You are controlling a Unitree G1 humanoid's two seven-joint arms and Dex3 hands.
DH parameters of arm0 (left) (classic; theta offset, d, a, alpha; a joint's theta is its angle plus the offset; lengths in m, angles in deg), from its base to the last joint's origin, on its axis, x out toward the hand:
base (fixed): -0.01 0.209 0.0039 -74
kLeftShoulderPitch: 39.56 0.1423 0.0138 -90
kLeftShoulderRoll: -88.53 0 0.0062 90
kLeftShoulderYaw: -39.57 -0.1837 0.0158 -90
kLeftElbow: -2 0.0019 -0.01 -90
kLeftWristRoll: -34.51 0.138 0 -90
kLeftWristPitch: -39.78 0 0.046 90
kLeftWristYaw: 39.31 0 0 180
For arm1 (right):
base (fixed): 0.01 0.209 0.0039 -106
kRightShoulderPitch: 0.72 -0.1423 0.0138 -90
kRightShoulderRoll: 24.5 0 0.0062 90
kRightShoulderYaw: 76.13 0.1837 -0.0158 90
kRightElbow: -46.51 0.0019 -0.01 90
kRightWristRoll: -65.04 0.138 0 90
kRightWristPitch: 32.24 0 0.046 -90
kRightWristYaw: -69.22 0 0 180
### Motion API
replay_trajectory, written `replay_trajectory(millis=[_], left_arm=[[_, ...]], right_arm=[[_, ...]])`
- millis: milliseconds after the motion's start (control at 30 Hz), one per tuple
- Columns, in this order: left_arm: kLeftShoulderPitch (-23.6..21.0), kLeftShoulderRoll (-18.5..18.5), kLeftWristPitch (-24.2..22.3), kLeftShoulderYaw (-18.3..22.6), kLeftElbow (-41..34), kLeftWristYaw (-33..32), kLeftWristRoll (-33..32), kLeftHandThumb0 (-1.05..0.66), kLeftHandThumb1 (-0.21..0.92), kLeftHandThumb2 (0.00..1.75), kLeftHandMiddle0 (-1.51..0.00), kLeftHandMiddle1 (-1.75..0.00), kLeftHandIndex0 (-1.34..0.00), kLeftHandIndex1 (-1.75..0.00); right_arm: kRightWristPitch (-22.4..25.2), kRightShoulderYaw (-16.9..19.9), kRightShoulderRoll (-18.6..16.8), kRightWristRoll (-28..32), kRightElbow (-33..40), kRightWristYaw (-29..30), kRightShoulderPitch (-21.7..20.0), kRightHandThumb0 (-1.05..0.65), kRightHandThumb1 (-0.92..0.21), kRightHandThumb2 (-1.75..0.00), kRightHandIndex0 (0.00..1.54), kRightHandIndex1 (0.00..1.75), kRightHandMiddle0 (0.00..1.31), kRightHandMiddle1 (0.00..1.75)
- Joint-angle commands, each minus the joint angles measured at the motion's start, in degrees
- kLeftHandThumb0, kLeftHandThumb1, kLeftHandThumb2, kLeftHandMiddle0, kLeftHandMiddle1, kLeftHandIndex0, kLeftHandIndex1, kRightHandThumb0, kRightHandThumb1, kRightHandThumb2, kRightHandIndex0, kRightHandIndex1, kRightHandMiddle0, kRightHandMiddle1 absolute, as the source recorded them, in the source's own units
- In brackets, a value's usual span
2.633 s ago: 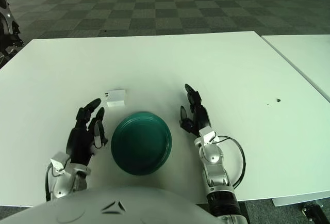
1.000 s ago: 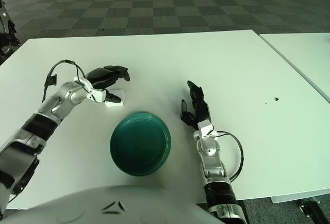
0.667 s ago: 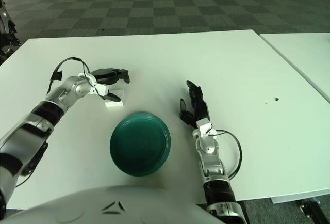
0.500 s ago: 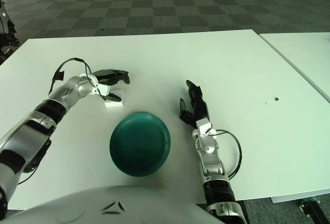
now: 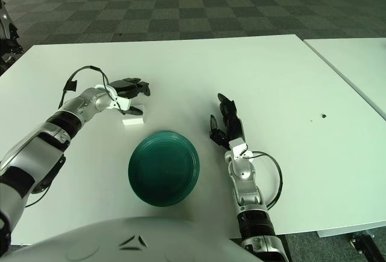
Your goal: Put the charger into the plate.
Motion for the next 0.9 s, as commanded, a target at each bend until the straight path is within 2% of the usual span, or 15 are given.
replay_trajectory(millis=[0,467,633,733,867], left_arm=[[-0.7,-0.55,-0.25,-1.66,4.37,-1.73,1.44,-1.05,0.92,0.44,-0.03,-0.01,0.0,-1.01],[-0.09,-0.04,3.17,-0.85,7.31,0.02,-1.95,-1.05,0.92,0.46,-0.05,-0.01,0.0,-0.98],[0.02,0.7,5.13,1.41,9.49,6.68,-6.94,-1.05,0.92,0.52,-0.06,-0.01,0.0,-0.93],[-0.27,0.97,5.0,2.16,10.2,9.67,-8.74,-1.05,0.92,0.57,-0.07,-0.02,0.0,-0.88],[-1.34,0.78,3.65,2.9,10.82,16.76,-11.09,-1.01,0.92,0.57,-0.08,-0.02,0.0,-0.81]], right_arm=[[8.67,-2.32,-2.04,-1.01,-12.23,-0.71,7.8,-0.69,-0.92,-0.83,0.22,0.01,0.0,0.5],[8.17,-1.2,-1.87,0.28,-13.29,-2.15,7.14,-0.66,-0.92,-0.82,0.22,0.01,0.0,0.5],[8.57,-1.03,-1.79,0.27,-13.38,-2.2,6.92,-0.65,-0.92,-0.82,0.22,0.01,0.0,0.5],[8.64,-0.88,-1.84,0.42,-13.46,-2.28,6.76,-0.65,-0.92,-0.82,0.22,0.0,0.0,0.5],[9.17,-0.46,-2.16,0.93,-13.45,-2.24,6.53,-0.64,-0.92,-0.82,0.21,0.0,0.0,0.49]])
